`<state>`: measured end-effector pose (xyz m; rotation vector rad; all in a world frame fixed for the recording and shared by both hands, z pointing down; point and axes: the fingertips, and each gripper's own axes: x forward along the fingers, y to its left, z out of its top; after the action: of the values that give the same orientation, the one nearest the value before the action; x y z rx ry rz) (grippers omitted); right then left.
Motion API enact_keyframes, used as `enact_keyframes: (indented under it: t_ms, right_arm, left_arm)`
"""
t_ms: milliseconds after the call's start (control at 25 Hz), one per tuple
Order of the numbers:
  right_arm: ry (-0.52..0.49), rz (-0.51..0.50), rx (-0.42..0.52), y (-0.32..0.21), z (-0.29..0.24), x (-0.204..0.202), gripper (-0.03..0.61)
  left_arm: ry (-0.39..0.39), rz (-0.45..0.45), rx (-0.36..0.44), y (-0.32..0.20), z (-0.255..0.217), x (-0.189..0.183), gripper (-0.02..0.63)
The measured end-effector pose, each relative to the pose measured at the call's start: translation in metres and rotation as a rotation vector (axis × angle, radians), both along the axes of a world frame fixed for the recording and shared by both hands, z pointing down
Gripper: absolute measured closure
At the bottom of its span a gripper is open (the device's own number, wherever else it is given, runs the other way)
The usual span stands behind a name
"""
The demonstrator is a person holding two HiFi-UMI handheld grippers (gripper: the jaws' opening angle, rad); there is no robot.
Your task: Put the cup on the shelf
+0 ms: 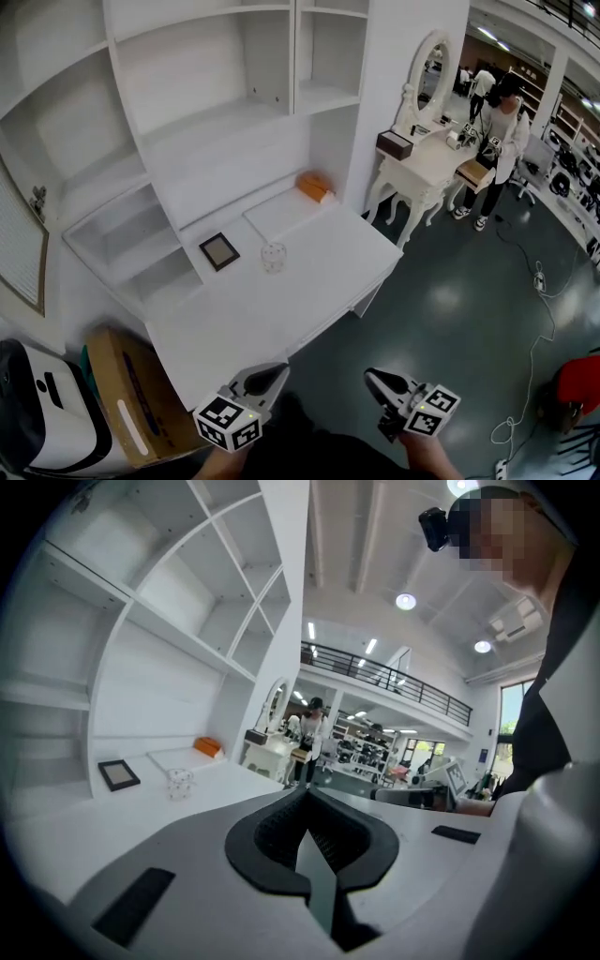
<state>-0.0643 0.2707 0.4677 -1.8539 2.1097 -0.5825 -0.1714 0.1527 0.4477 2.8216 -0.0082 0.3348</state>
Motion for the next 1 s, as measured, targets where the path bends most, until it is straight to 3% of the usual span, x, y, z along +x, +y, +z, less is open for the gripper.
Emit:
enact_keyframes:
  t_ms: [360,560,800,1000]
  right_arm:
    - [0.119,-0.070,0.073,-0.121,-0.039,0.045,0.561]
    - [0.069,-0.169,0.060,-0.169,-0.030,0.045,0.561]
    - [0.047,-0.321,0.052,-0.220,-0.025,0.061,0.561]
    - [0.055,-0.485,0.047,-0.253,-0.026,0.090,0.561]
  left_arm:
    - [0.077,-0.008,0.064,-0.095,-0.025,0.051,0.603]
    - [0.070,-0.046,0.071,-0.123,-0.024,0.057,0.601]
    - [0.036,-0.175,0.021,-0.152,-0.007,0.068,0.602]
    - [0.028,-0.313,0.022,-0.173,-0.004,0.099,0.602]
